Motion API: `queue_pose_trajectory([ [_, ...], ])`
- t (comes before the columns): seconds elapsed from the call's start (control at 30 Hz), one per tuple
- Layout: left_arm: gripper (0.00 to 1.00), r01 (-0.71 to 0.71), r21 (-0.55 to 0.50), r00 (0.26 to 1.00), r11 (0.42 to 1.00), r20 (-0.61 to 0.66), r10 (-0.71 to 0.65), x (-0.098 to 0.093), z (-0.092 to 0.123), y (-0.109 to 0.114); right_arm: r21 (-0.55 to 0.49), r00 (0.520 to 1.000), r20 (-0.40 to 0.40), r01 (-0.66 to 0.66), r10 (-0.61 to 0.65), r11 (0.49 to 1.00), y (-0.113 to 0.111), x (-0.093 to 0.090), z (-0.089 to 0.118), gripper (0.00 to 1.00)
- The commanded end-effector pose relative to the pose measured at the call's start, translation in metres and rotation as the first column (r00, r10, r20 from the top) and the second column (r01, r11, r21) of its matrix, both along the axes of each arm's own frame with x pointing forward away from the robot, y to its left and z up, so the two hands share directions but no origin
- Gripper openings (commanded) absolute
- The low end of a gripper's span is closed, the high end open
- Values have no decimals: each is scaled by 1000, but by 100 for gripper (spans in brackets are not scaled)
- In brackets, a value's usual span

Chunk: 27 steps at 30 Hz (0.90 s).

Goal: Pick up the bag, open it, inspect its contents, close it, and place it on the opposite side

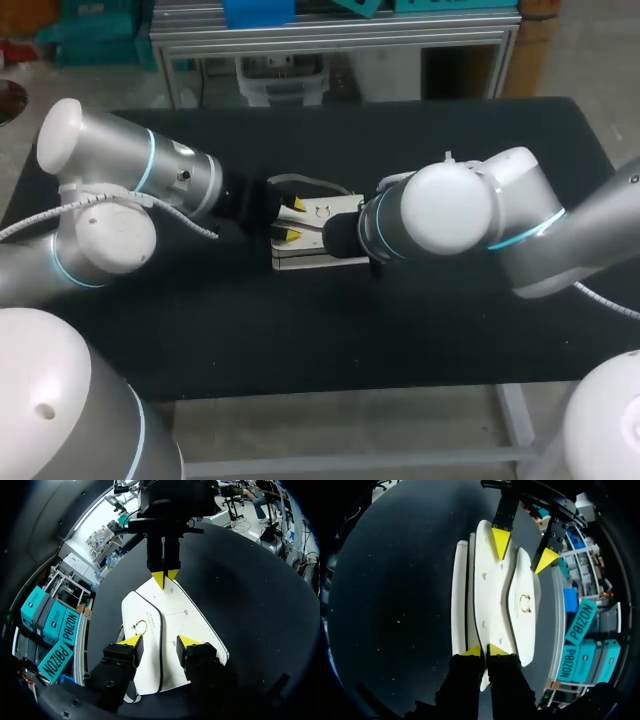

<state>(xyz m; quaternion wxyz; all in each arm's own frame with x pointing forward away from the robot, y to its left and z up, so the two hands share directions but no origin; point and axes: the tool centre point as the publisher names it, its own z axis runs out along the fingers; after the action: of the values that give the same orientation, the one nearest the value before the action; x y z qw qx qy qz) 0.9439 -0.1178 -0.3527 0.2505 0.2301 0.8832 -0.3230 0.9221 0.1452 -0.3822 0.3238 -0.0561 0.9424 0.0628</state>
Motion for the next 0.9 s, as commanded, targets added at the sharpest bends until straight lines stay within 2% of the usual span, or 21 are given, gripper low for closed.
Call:
queue_pose_trajectory([
  [0.03,47,-9,-16,999,1000,50,10,1,-7,-3,1,1000,5,0,0,1000,-1,-3,0,0],
  [0.17,47,-6,-10,995,1000,97,7,3,-8,-3,1,1000,5,0,0,1000,-1,-3,0,0],
  [0.3,41,-10,-3,992,1000,127,10,6,-9,-3,1,1000,5,0,0,1000,-1,-3,0,0],
  [0.43,40,-37,12,983,999,182,34,12,-12,-5,1,1000,5,0,0,1000,-1,-3,0,0],
  [0.53,30,-42,41,977,998,211,33,17,-11,-8,1,1000,5,0,0,1000,-1,-3,0,0],
  [0.63,28,-48,48,974,998,225,36,22,-10,-11,1,1000,5,0,0,1000,-1,-3,0,0],
  [0.67,15,-51,50,972,997,230,39,24,-9,-12,1,1000,5,0,0,1000,-1,-3,0,0],
  [0.73,0,-54,47,973,997,226,42,27,-7,-13,1,1000,5,0,0,1000,-1,-3,0,0],
  [0.9,0,-58,13,990,998,128,56,33,6,-14,1,1000,5,0,0,1000,-1,-3,0,0],
])
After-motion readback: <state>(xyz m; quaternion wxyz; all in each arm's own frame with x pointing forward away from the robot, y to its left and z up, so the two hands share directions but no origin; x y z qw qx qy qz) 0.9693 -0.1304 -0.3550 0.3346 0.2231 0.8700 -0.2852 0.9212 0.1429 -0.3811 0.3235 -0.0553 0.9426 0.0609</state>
